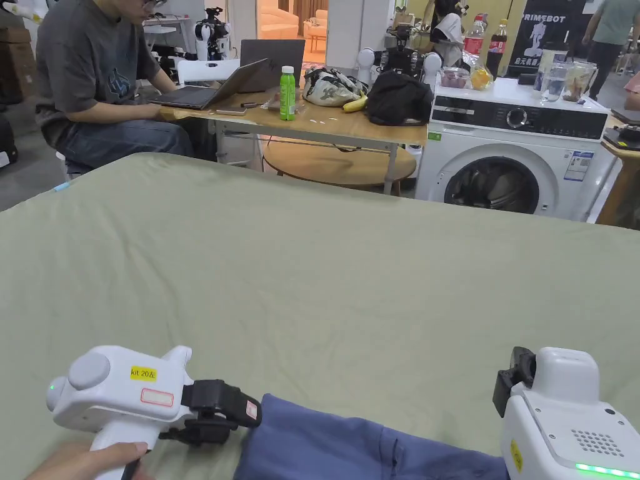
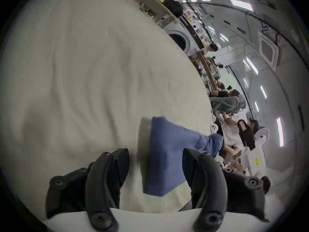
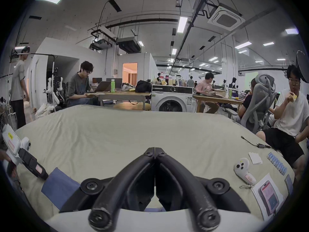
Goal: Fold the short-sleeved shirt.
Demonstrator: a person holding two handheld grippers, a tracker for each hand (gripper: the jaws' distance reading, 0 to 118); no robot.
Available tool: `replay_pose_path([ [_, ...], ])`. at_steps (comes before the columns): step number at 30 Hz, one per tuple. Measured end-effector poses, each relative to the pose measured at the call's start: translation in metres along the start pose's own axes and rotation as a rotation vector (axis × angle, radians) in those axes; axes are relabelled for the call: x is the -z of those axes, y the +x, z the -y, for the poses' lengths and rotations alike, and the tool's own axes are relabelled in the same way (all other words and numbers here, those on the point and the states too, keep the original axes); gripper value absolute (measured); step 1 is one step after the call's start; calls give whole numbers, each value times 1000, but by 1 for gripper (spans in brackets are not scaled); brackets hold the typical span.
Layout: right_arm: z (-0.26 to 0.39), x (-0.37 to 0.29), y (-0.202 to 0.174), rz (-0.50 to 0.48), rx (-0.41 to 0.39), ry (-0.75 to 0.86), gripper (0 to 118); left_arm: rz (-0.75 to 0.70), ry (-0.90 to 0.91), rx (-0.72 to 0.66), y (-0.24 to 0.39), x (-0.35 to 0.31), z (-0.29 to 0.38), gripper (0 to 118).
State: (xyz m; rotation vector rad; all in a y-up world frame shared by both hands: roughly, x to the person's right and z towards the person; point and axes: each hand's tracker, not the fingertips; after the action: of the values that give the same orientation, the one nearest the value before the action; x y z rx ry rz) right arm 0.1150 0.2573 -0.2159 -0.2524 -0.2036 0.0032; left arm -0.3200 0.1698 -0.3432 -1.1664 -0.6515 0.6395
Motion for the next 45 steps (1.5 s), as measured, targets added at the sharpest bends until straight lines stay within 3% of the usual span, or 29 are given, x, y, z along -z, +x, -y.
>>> replay_pose_path([
  [2, 0, -1, 0, 0, 4, -3, 0, 46, -25, -46, -8, 14, 8, 66],
  [5, -2, -4, 0, -6, 17, -6, 0, 253, 18, -102, -30, 27, 14, 63],
  [7, -2, -5, -1, -4, 11, -3, 0, 300, -3, -133, -33, 38, 17, 47],
  [9, -1, -6, -1, -3, 7, -3, 0, 273, 5, -96, -32, 43, 14, 22],
  [11, -1, -6, 0, -2, 9, -9, 0, 208, 16, -88, -31, 45, 14, 13],
  [14, 1, -5, 2, 1, 18, -16, 0, 223, 19, -89, -29, 44, 15, 7],
  [23, 0, -5, 6, 4, 25, -26, 0, 261, 88, -26, 3, -9, 8, 5],
  [28, -6, -1, 2, -8, 18, -15, 0, 158, 188, -1, 4, -65, -7, 5],
  [29, -6, 1, 0, -12, 15, -12, 0, 142, 192, 1, 33, -81, 8, 5],
  [33, -10, 5, -7, -34, 7, -10, 0, 13, 250, 24, 43, -114, 6, 5],
  [45, -11, 4, -6, -45, -4, -12, 0, -118, 146, 141, 134, -76, 3, 5],
])
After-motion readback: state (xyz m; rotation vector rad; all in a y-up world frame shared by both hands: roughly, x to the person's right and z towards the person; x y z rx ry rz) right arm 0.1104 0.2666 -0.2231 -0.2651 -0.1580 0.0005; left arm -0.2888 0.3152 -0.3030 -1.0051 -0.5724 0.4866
